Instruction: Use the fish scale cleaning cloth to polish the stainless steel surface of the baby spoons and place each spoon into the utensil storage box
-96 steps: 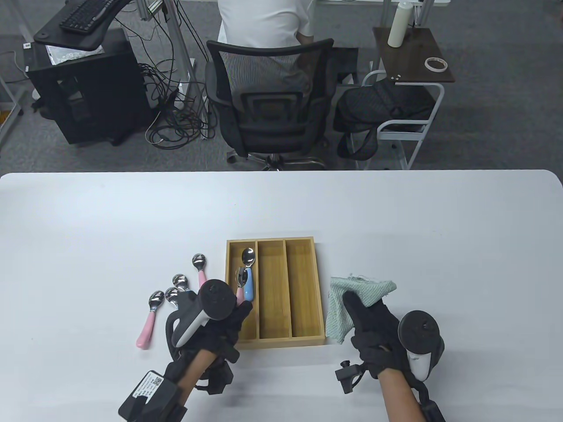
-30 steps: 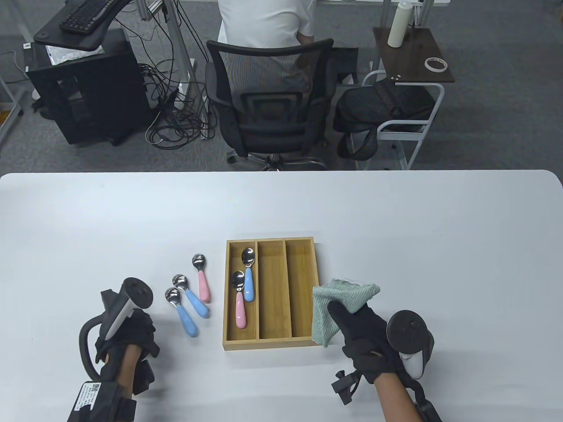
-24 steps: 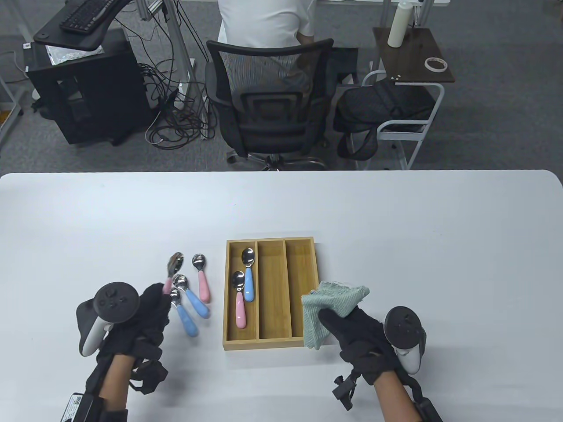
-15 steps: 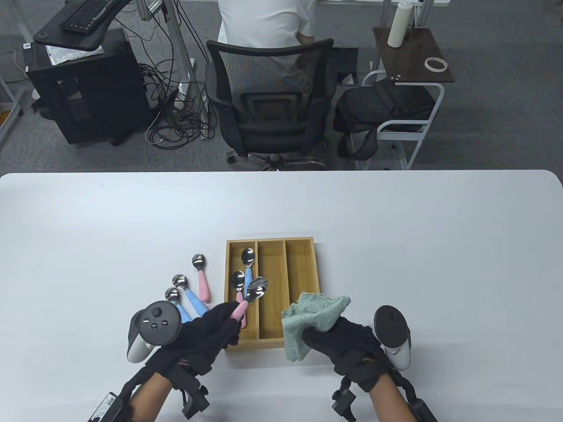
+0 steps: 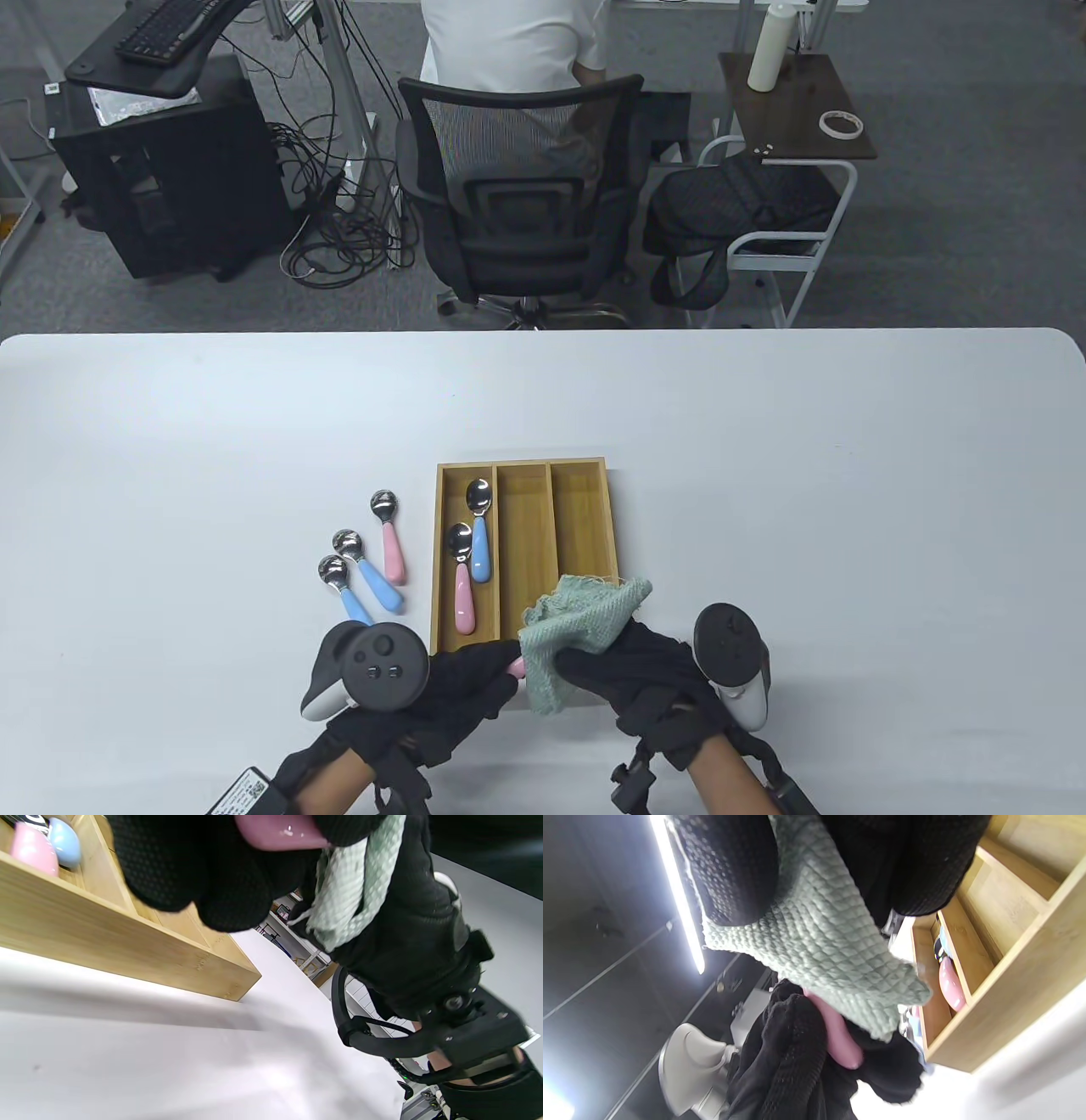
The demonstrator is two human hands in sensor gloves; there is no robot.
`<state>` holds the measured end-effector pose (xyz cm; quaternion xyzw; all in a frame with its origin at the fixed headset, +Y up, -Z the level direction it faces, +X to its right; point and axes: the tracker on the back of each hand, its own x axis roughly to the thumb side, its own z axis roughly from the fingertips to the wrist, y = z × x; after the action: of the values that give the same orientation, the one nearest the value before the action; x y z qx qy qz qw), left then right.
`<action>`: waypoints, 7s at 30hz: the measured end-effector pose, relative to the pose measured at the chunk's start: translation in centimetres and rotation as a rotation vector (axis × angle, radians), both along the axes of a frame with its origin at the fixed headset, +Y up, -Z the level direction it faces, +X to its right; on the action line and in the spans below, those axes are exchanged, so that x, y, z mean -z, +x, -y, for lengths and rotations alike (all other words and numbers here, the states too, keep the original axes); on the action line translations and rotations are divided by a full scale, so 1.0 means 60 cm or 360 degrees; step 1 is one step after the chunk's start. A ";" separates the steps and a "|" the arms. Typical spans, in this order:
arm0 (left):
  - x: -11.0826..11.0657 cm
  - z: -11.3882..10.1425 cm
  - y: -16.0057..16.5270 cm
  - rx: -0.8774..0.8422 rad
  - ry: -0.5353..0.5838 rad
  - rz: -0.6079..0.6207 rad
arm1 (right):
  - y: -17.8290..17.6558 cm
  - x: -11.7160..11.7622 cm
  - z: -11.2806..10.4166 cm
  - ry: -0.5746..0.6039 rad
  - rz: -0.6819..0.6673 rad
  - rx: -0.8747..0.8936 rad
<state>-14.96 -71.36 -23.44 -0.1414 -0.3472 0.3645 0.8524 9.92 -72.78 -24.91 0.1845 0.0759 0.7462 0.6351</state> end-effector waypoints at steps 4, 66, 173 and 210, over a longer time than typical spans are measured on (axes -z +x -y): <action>0.001 -0.006 0.013 0.0000 0.0021 0.0012 | 0.004 -0.003 -0.006 0.0054 0.0221 -0.0050; -0.011 0.008 0.013 0.0128 0.0034 0.0031 | -0.001 -0.009 -0.016 0.0364 0.0051 -0.0227; 0.216 -0.090 -0.040 0.1264 -0.0054 -0.1230 | 0.163 -0.002 -0.076 0.0631 0.0851 -0.0331; 0.173 0.070 -0.198 0.1852 -0.0861 -0.1373 | 0.154 0.009 -0.057 0.0545 0.0781 -0.0361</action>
<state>-26.86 -75.59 -33.80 -0.3498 0.2471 -0.0471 0.9024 19.18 -69.37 -25.46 0.0934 -0.1861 0.8365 0.5069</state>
